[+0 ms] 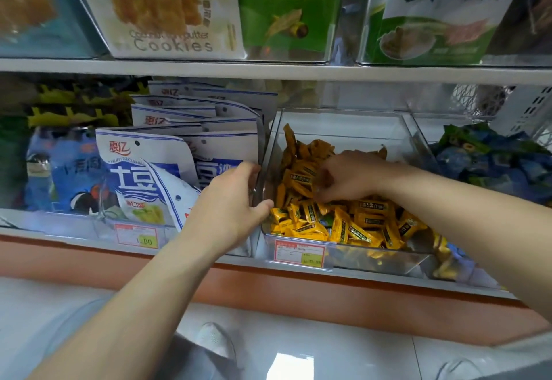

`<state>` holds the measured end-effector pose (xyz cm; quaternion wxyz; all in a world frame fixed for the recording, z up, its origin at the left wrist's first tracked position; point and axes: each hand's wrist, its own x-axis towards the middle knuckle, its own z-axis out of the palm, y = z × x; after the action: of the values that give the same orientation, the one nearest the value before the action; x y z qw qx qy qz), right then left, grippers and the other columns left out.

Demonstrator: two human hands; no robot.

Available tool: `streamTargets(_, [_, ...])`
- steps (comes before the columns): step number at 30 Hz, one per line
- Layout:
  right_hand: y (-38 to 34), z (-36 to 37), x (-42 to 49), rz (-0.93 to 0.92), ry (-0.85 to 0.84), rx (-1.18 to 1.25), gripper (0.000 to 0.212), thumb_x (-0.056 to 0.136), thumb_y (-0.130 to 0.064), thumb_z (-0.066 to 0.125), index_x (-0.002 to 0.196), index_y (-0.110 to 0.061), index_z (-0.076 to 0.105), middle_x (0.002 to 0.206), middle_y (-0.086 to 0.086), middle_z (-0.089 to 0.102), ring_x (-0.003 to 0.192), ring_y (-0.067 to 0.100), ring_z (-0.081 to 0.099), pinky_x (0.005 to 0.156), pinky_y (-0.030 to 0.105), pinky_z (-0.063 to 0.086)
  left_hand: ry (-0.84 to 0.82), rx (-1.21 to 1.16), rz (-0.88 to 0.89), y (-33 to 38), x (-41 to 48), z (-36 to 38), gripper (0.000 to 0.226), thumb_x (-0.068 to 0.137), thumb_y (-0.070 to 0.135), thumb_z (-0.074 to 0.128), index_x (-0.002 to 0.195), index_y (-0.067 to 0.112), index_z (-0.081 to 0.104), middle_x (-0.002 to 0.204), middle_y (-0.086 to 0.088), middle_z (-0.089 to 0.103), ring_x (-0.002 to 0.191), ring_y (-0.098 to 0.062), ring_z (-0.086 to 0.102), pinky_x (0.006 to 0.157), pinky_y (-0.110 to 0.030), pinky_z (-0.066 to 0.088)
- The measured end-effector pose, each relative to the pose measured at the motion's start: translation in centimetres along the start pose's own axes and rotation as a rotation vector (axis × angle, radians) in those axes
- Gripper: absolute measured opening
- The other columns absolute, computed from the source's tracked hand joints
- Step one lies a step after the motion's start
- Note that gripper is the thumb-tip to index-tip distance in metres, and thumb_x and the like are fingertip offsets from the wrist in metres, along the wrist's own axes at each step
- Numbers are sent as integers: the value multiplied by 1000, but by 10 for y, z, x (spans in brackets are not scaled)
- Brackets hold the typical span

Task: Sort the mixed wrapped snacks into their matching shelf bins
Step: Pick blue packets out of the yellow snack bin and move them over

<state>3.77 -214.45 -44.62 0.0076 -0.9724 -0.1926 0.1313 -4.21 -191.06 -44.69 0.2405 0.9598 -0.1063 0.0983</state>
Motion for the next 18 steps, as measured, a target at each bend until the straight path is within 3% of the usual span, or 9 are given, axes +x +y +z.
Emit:
streamTargets(3, [1,0,7,40,-35,77,54,79,-56,69,120,-23,62,110,0,66,97,20,61,84,37,54,-9,-11,-2,-1,0,0,60,84,40,73,136,23,49,124,2,63,102,-15,59,82,-24,43])
streamTargets(7, [-2,9,9,77,-47,161,49,78,-42,76,116,-13,63,106,6,69,95,21,64,83,39,56,-8,-11,7,-1,-1,1,60,84,41,72,136,23,49,124,3,62,100,-11,56,80,-22,41])
streamTargets(11, [-5,5,3,50,141,297,38,78,-33,79,111,-18,67,100,-2,68,92,16,62,74,29,51,3,-39,5,-2,0,1,55,85,38,72,134,22,51,120,3,63,94,-10,56,79,-22,43])
streamTargets(15, [-1,-12,-18,24,355,342,35,78,-26,80,111,-26,67,97,-9,64,93,12,61,74,25,43,81,-9,38,1,-1,2,52,87,37,70,133,21,53,120,3,61,104,-13,56,83,-21,40])
streamTargets(18, [-13,-22,-40,-27,400,639,33,77,-23,81,104,-38,69,98,-17,69,93,4,64,80,21,47,174,-63,190,14,-1,0,58,87,42,68,138,22,50,126,4,56,115,-13,51,91,-22,39])
